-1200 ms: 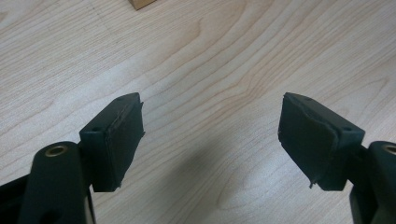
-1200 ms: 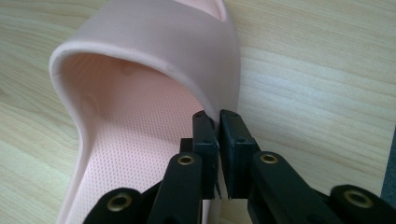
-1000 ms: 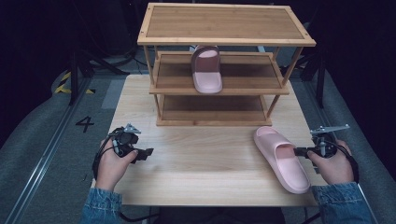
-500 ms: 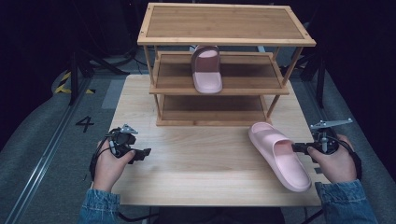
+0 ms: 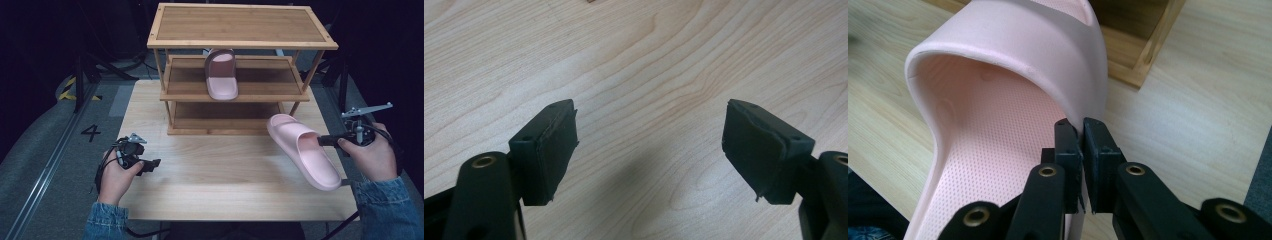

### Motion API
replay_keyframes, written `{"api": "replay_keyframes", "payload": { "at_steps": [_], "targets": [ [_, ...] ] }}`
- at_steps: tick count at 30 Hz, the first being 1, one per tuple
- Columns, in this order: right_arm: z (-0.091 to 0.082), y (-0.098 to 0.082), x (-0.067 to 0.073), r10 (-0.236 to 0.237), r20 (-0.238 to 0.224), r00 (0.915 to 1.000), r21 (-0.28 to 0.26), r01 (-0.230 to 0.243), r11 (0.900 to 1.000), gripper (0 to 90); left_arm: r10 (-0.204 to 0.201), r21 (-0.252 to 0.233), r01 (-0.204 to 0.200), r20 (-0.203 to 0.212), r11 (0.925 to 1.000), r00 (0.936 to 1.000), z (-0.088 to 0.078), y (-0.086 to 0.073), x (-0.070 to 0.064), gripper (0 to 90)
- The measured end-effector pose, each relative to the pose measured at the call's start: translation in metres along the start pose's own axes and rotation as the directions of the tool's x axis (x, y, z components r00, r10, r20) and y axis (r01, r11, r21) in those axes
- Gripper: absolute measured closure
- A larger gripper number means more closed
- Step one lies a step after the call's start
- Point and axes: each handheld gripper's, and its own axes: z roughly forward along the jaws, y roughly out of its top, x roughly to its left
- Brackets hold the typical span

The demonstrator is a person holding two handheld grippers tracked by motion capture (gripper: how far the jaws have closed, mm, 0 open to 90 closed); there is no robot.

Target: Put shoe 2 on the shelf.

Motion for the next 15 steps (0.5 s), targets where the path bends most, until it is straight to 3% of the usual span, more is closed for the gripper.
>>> {"api": "replay_keyframes", "payload": {
  "at_steps": [15],
  "targets": [
    [-0.025,0.042,0.004,-0.016,-0.004,0.9999,-0.036,0.015,0.999,85.8,-0.005,0.000,0.005,0.036,1.0000,0.9993,0.002,0.001,-0.002,22.1]
  ]
}}
